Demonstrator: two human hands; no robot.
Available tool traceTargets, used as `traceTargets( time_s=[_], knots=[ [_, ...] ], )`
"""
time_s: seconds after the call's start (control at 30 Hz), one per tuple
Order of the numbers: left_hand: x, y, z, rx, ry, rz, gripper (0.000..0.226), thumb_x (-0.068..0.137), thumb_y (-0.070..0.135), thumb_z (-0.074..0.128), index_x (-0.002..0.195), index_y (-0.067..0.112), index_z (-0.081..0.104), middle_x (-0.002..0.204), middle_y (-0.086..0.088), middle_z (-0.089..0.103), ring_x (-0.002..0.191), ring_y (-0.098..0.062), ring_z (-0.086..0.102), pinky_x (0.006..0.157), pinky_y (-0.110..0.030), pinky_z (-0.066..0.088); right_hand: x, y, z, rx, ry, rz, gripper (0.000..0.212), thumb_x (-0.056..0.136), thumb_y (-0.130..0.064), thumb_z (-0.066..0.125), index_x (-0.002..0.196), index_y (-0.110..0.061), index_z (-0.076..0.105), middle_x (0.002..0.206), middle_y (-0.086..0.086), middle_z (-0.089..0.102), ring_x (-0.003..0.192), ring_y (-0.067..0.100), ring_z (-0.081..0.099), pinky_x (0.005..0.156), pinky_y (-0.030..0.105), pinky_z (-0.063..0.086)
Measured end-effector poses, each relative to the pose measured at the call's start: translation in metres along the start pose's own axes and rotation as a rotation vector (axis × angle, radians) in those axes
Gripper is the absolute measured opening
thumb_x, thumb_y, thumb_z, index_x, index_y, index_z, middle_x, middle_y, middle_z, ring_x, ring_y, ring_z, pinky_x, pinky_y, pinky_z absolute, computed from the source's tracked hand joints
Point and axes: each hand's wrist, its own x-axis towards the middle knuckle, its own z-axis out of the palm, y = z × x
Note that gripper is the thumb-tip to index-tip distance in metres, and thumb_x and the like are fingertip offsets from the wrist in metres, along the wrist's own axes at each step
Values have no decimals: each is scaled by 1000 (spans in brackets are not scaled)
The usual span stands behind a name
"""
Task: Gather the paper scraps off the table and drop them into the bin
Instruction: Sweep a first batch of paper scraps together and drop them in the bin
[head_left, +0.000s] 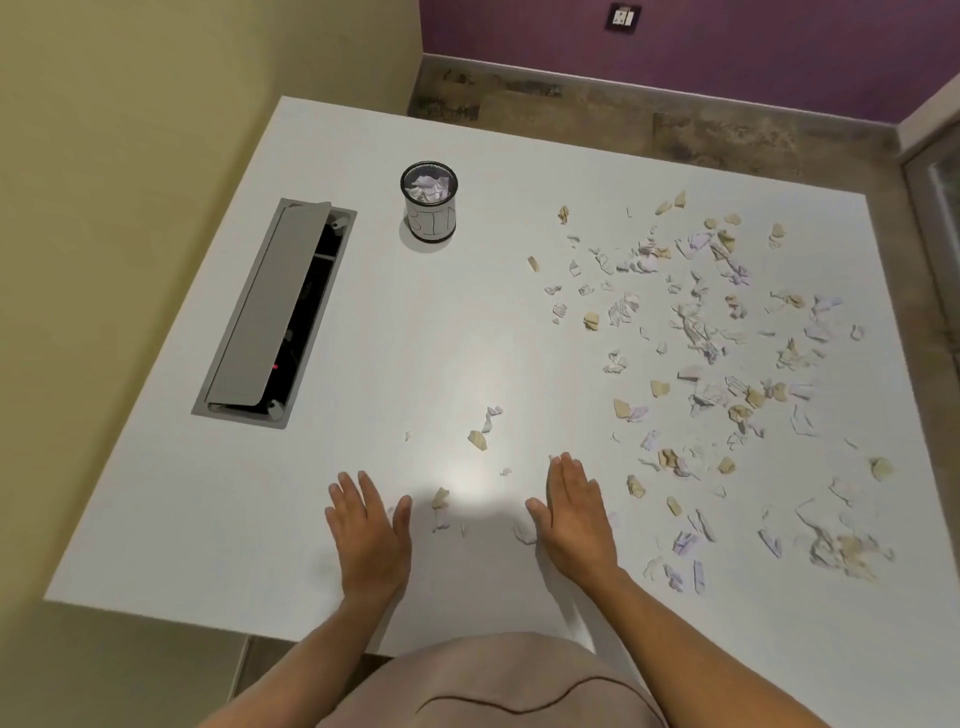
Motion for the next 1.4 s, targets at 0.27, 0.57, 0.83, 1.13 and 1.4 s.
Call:
traceTargets(
  time_s=[0.27,0.57,0.83,1.13,1.4],
  knots=[
    [6,34,26,28,-114,222,65,103,39,11,150,-4,22,159,-24,16,148,-42,13,118,-56,7,0,-15,8,-101,-103,-180,66,104,-43,25,155,-14,-4,163,3,-10,150,18,-12,120,37,-9],
    [43,23,10,-130,-56,338,67,101,49,16,155,11,6,164,-6,-1,146,-5,-19,120,-30,-12,-34,40,-12,110,111,27,69,101,-42,40,156,-15,8,164,1,2,150,12,-1,116,23,-2],
    [83,43,4,39,-140,395,68,102,50,21,155,11,5,164,-9,-4,151,-22,-11,121,-41,-9,-62,50,21,109,31,217,78,99,-52,35,154,-13,-6,163,5,-12,149,19,-13,119,34,-9],
    [63,85,18,199,-340,712,62,105,36,26,155,6,4,164,-8,-5,151,-26,-4,122,-44,2,-35,30,5,226,127,75,60,99,-46,41,148,-14,27,157,-2,27,146,25,22,120,38,21],
    [90,112,5,157,-325,647,74,101,51,31,156,10,3,164,-9,-5,151,-25,-9,121,-42,-2,-12,59,-24,231,151,382,73,99,-51,34,155,-12,9,164,5,0,151,19,-1,121,37,7]
  ],
)
